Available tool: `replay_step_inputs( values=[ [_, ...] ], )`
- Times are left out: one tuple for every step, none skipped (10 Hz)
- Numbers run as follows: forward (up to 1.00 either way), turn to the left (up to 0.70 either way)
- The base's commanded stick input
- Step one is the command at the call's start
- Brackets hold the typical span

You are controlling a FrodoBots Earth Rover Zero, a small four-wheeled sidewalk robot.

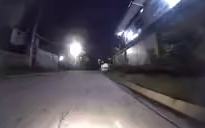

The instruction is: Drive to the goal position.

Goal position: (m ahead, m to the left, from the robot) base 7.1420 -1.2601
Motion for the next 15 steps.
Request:
replay_step_inputs(
  values=[
    [0.5, 0.0],
    [0.5, 0.0],
    [0.5, 0.0],
    [0.5, 0.0],
    [0.5, 0.0],
    [0.5, 0.0],
    [0.5, 0.0],
    [0.5, 0.0],
    [0.5, 0.0],
    [0.5, 0.0],
    [0.5, 0.0],
    [0.5, 0.0],
    [0.5, 0.0],
    [0.5, 0.0],
    [0.5, 0.0]
  ],
)
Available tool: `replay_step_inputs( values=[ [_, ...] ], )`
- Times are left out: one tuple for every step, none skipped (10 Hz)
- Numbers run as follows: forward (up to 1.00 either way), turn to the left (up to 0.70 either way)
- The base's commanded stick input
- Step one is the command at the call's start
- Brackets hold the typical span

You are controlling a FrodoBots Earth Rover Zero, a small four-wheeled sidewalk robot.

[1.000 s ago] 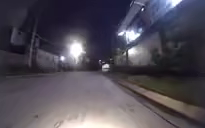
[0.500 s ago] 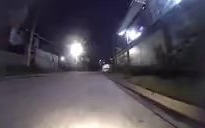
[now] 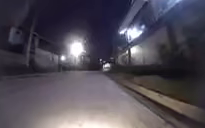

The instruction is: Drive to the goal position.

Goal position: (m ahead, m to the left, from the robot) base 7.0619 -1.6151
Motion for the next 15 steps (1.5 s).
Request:
replay_step_inputs(
  values=[
    [0.5, 0.0],
    [0.5, 0.0],
    [0.5, 0.0],
    [0.5, 0.0],
    [0.5, 0.0],
    [0.5, 0.0],
    [0.5, 0.0],
    [0.5, 0.0],
    [0.5, 0.0],
    [0.5, 0.0],
    [0.5, 0.0],
    [0.5, 0.0],
    [0.5, 0.0],
    [0.5, 0.0],
    [0.5, 0.0]
  ],
)
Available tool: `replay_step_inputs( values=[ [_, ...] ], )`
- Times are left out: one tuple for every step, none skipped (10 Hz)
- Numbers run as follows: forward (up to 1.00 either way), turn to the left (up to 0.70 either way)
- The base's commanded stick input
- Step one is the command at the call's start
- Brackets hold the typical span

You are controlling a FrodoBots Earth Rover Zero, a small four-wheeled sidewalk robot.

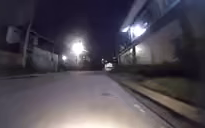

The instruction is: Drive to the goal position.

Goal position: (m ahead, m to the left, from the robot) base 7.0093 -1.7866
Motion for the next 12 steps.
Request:
replay_step_inputs(
  values=[
    [0.5, 0.0],
    [0.5, 0.0],
    [0.5, 0.0],
    [0.5, 0.0],
    [0.5, 0.0],
    [0.5, 0.0],
    [0.5, 0.0],
    [0.5, 0.0],
    [0.5, 0.0],
    [0.5, 0.0],
    [0.5, 0.0],
    [0.5, 0.0]
  ],
)
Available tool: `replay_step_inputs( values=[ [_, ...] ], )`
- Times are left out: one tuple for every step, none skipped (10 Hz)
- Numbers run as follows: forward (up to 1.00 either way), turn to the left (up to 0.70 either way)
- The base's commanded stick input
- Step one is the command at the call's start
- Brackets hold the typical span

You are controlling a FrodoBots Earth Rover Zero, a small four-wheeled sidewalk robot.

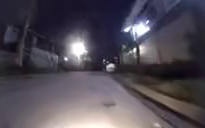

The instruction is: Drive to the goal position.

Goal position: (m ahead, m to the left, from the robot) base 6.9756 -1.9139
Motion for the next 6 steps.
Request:
replay_step_inputs(
  values=[
    [0.5, 0.0],
    [0.5, 0.0],
    [0.5, 0.0],
    [0.5, 0.0],
    [0.5, 0.0],
    [0.5, 0.0]
  ],
)
